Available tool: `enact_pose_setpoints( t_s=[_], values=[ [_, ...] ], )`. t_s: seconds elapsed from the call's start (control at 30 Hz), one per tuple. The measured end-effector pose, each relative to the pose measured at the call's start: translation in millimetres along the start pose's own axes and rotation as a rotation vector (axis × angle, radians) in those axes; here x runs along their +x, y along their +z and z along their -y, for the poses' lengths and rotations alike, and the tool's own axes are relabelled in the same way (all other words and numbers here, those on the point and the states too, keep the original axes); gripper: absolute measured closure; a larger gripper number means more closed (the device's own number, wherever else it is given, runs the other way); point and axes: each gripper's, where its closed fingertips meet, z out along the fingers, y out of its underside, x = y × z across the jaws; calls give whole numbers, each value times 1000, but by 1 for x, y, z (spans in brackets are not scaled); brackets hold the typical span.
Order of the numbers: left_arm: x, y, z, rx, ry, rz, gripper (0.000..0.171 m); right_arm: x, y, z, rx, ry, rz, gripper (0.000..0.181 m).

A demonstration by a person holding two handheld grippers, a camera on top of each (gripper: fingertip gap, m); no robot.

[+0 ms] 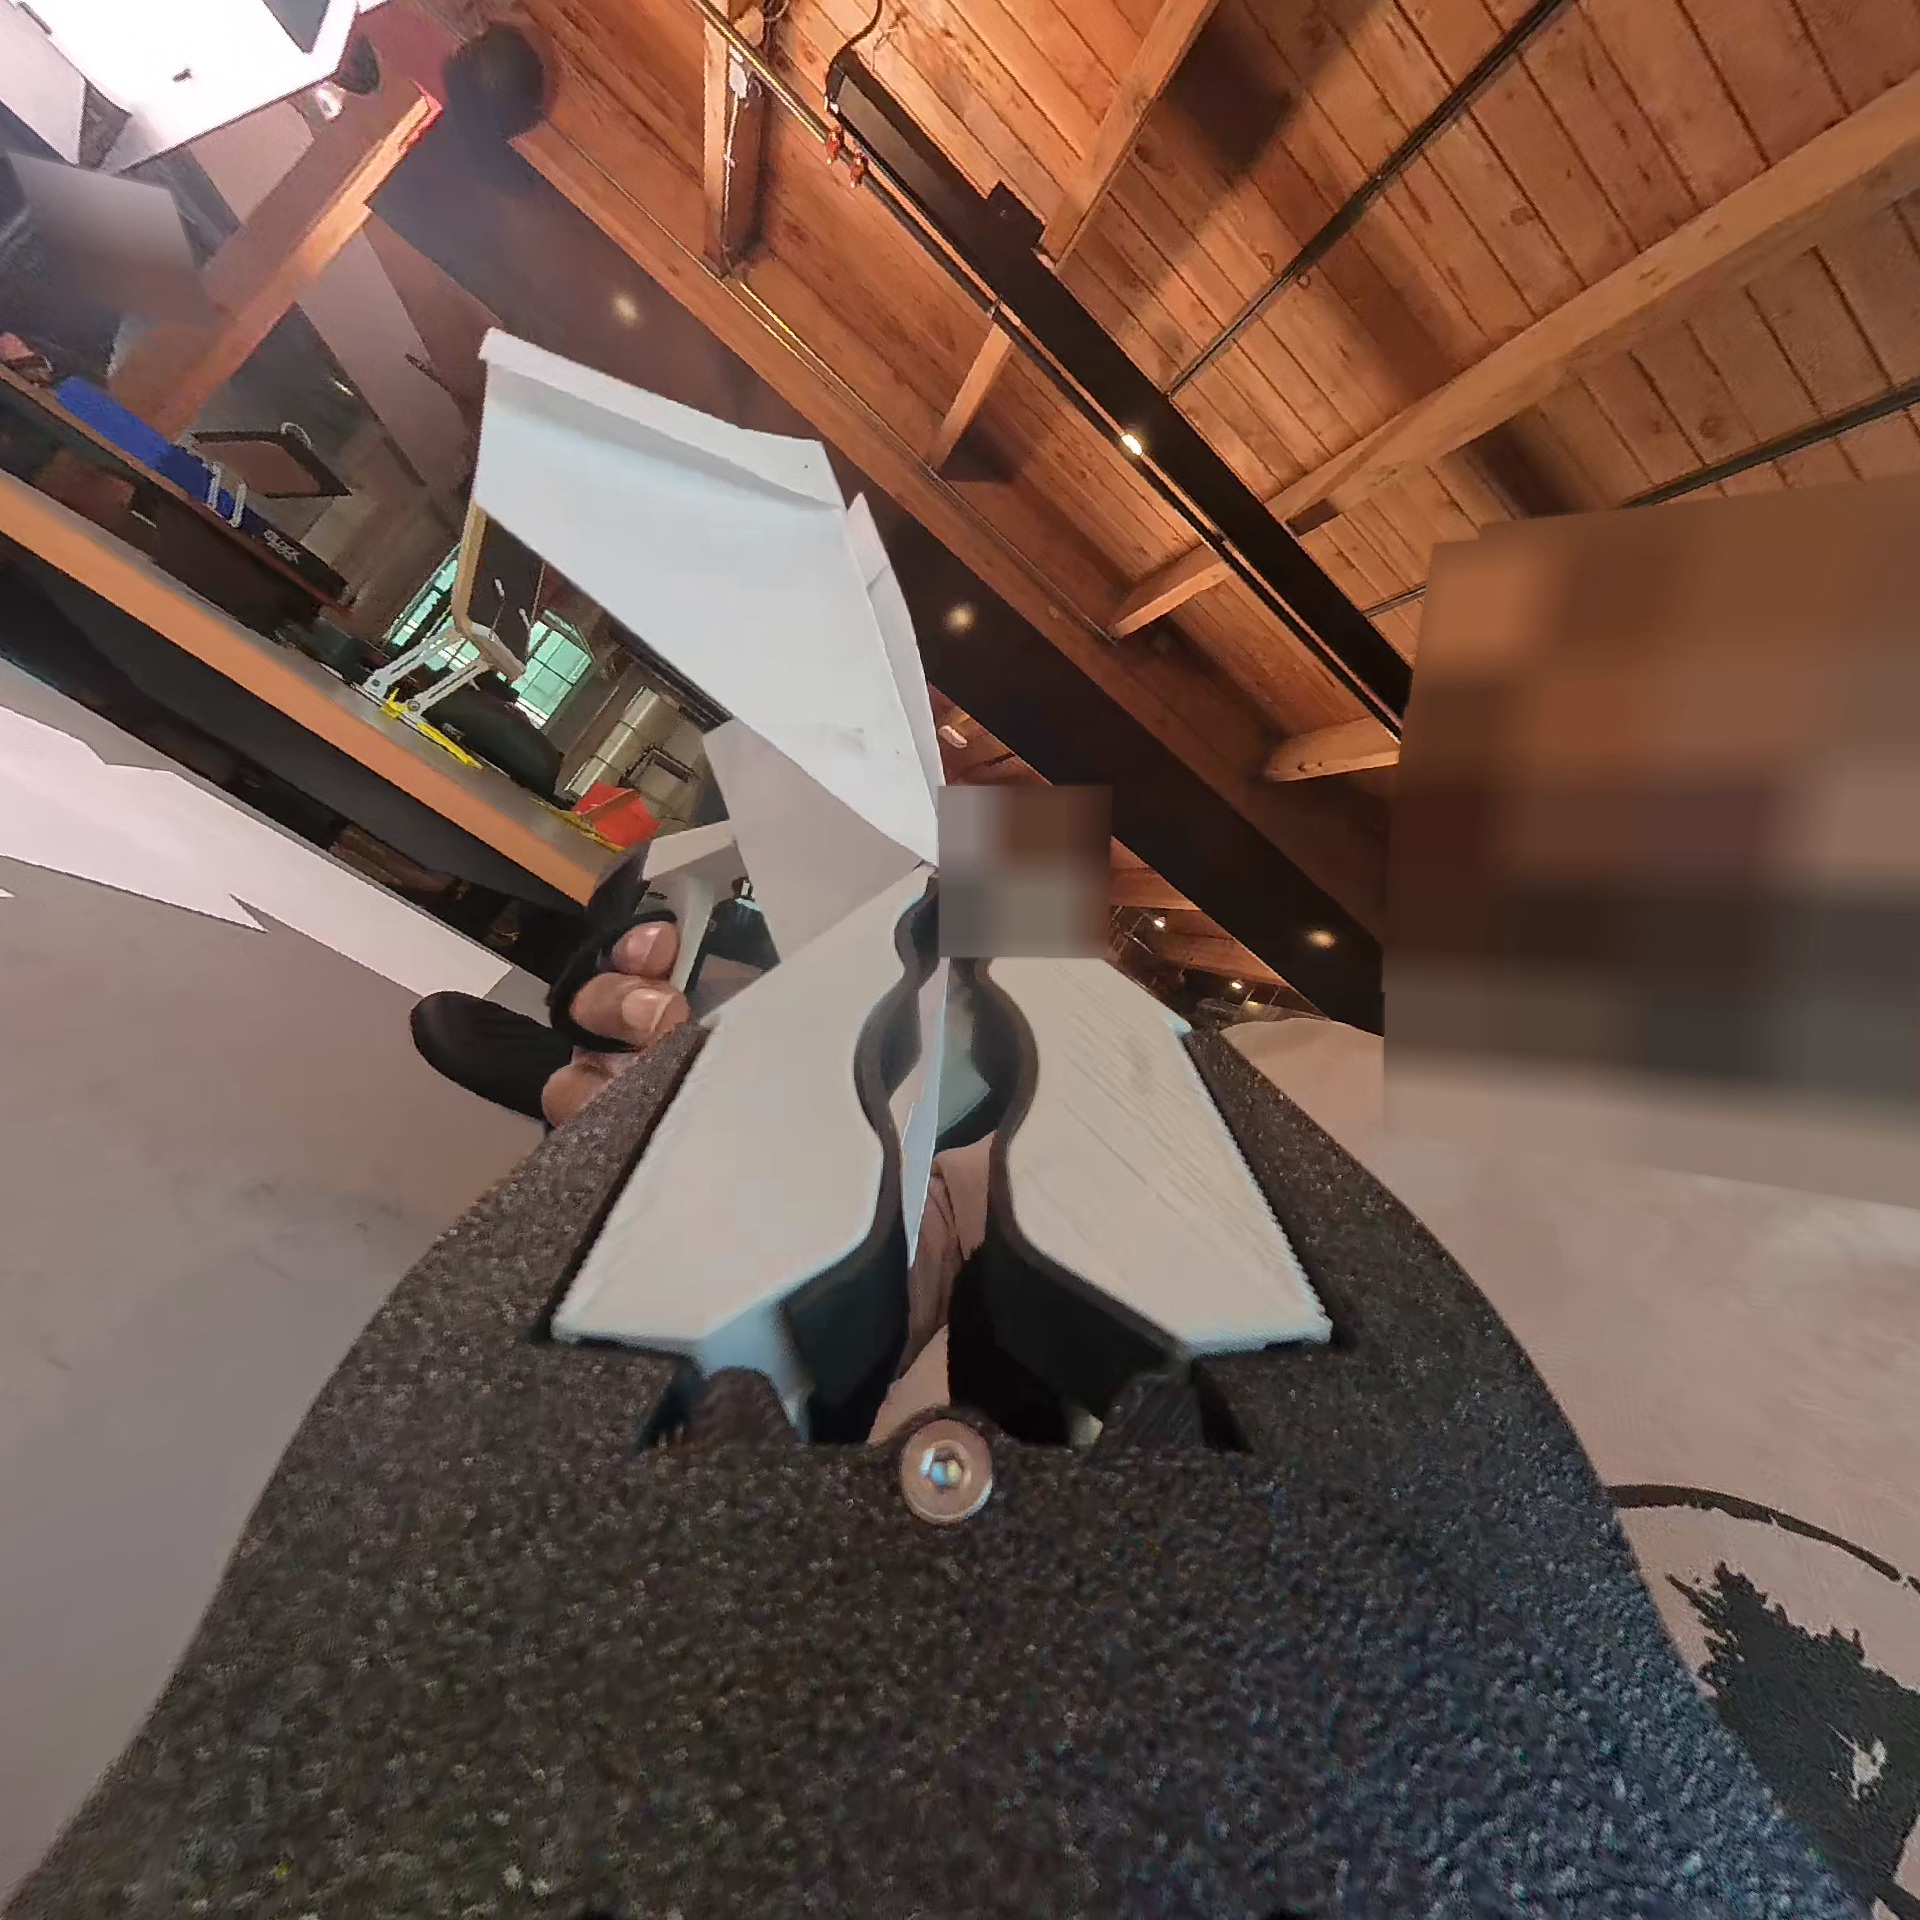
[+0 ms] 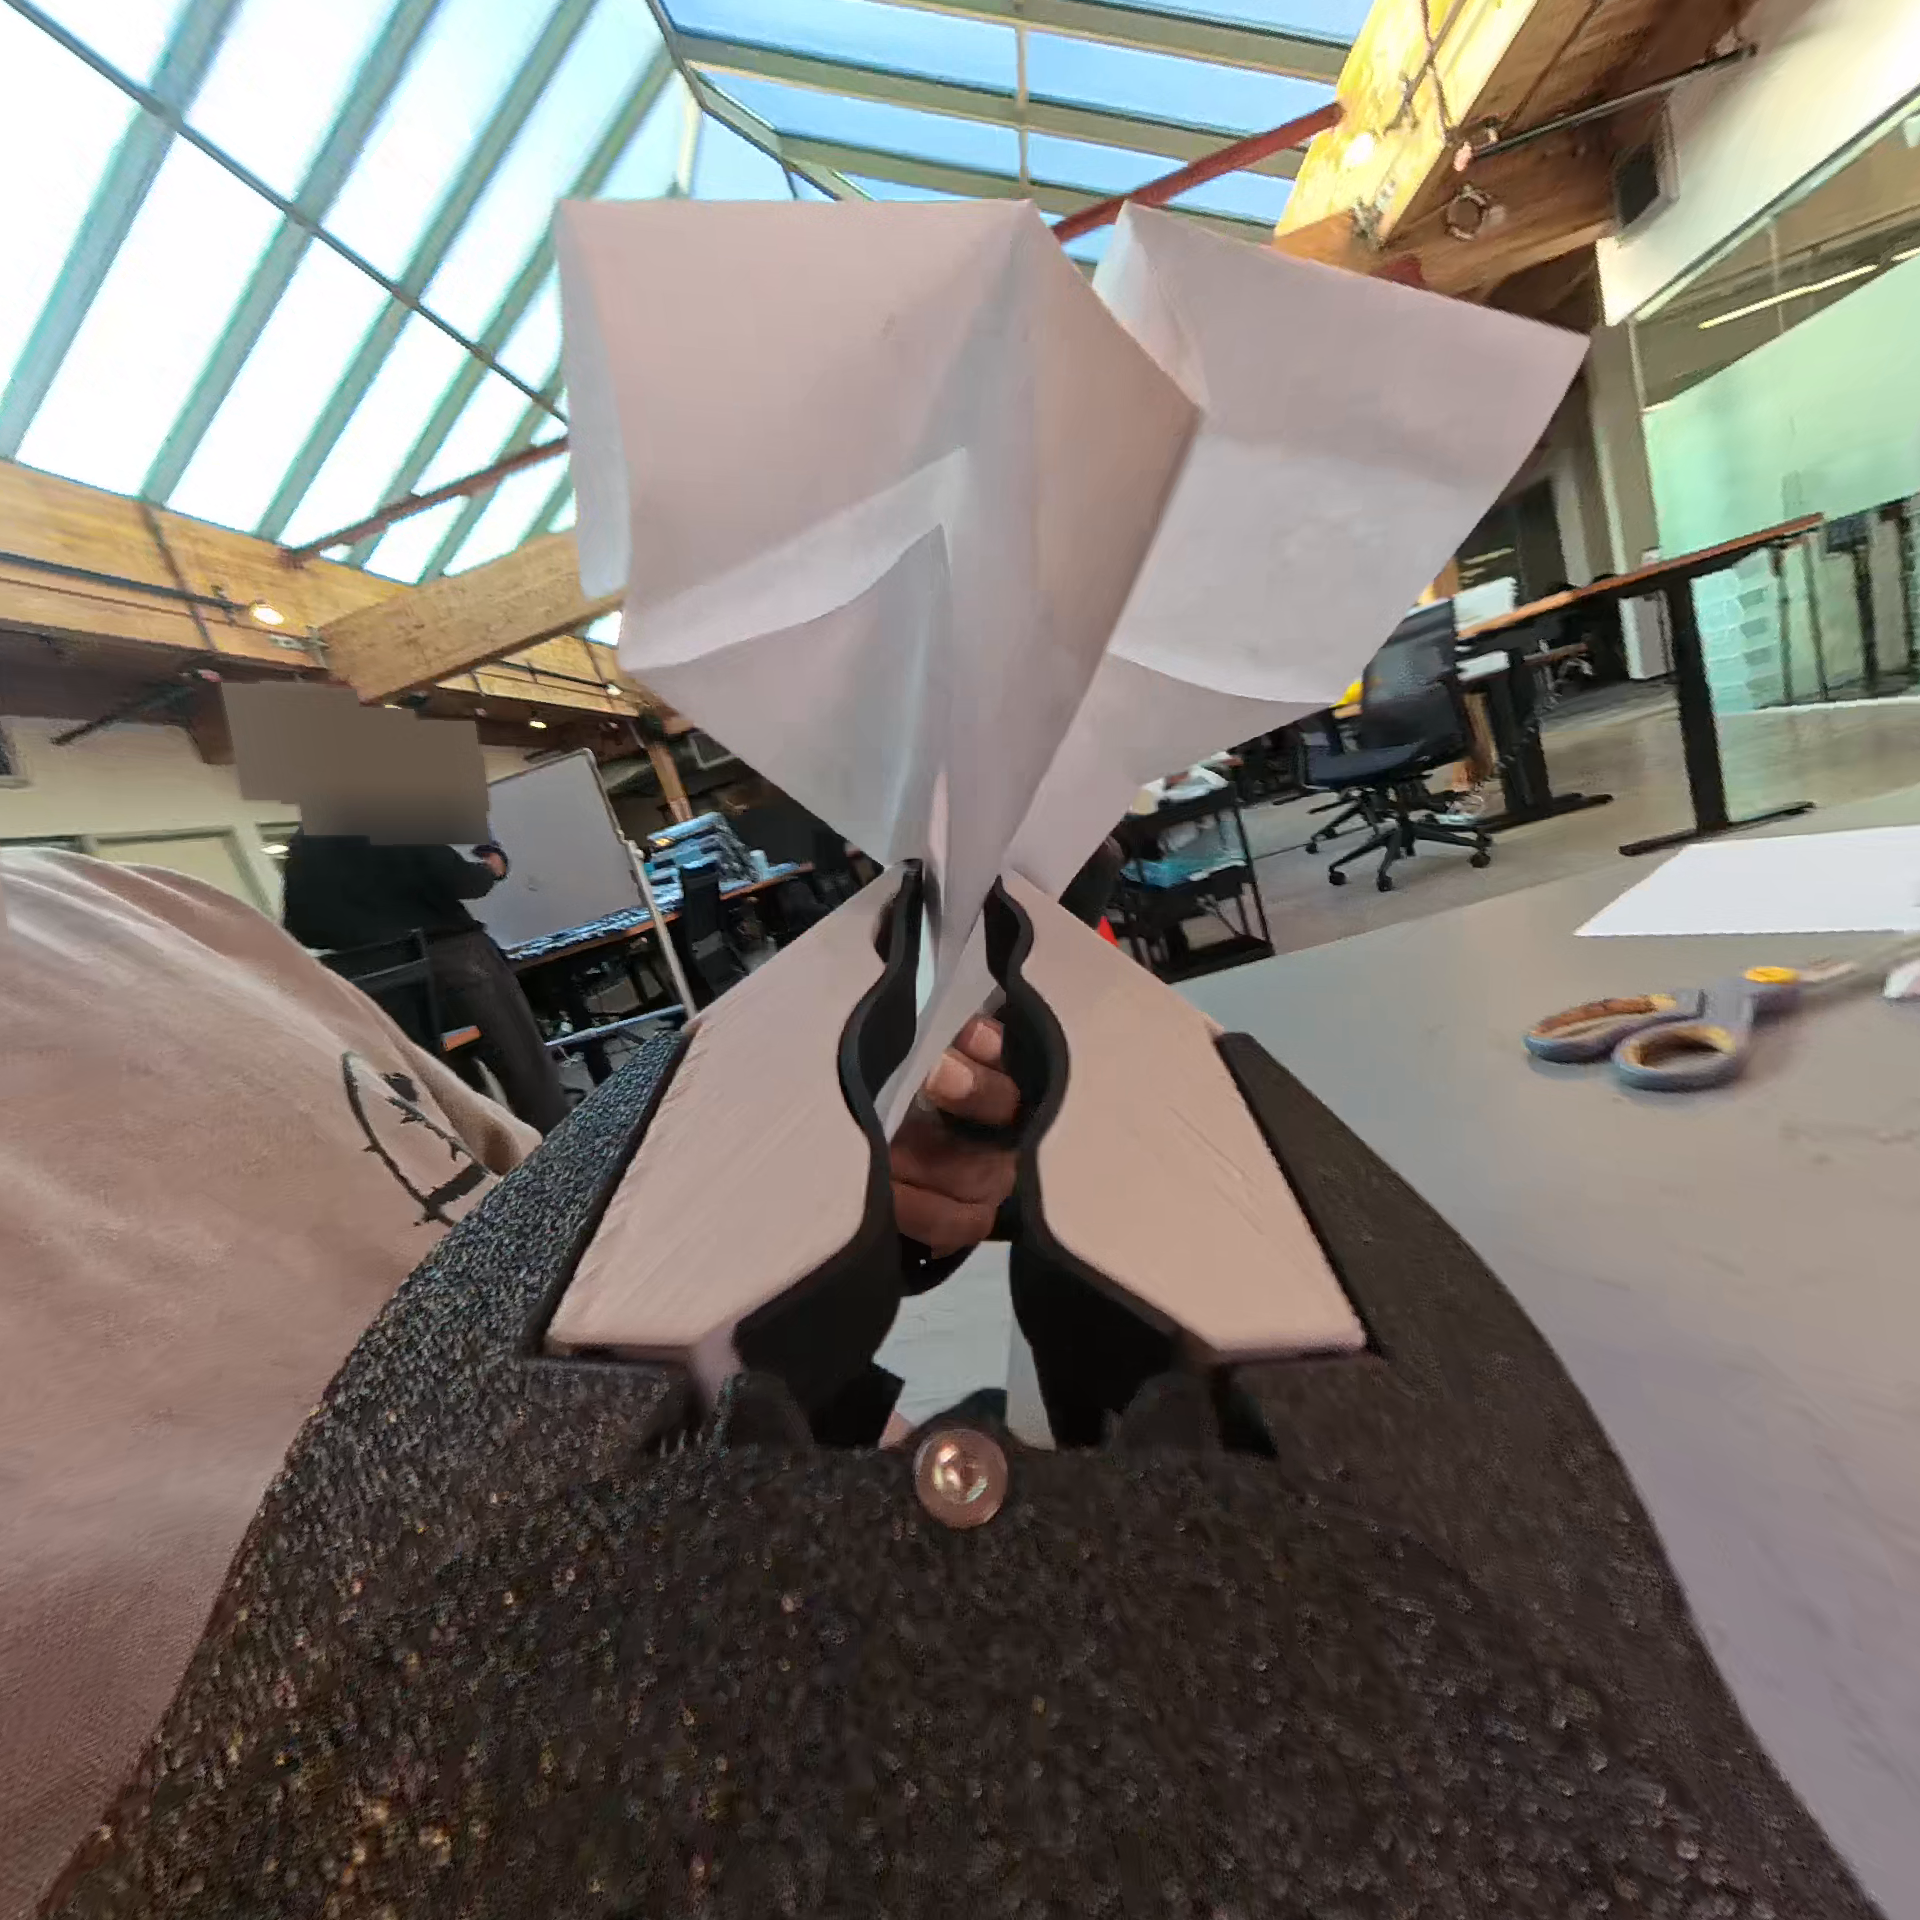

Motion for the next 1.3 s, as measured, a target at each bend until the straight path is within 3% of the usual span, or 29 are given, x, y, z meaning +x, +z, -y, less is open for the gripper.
enact_pose_setpoints(
  t_s=[0.1, 0.17, 0.33, 0.47, 0.57, 0.63, 0.7, 0.83, 0.9, 1.0, 1.17, 1.3],
  values=[
    [-5, -2, -7, -34, 17, 89, 170, -12, 0, 7, 62, 30, 93, 181],
    [-7, -4, -9, -63, 98, 162, 165, -7, -5, 10, 79, -1, 48, 181],
    [-25, -12, 2, -145, 577, 510, 129, 6, -17, 12, 74, -145, -136, 181],
    [-37, 3, -7, -288, 915, 640, 126, -11, -6, 2, 29, -296, -186, 181],
    [-29, 17, -11, -293, 1034, 599, 145, -17, -8, -3, -4, -461, -260, 181],
    [-26, 22, -19, -315, 1024, 543, 152, -21, -16, -4, -17, -515, -278, 181],
    [-20, 27, -28, -318, 907, 430, 154, -27, -25, -4, -16, -514, -265, 181],
    [2, 34, -35, -231, 422, 85, 169, -39, -39, -6, 0, -477, -218, 181],
    [-3, 34, -34, -195, 295, 32, 170, -38, -42, -10, -25, -514, -255, 181],
    [-9, 37, -38, -191, 306, 37, 171, -37, -49, -10, -27, -509, -272, 181],
    [-9, 44, -44, -281, 536, 137, 166, -39, -56, -12, -9, -511, -236, 181],
    [-6, 47, -39, -279, 586, 217, 135, -51, -64, 6, 145, -475, -171, 181]
  ],
)
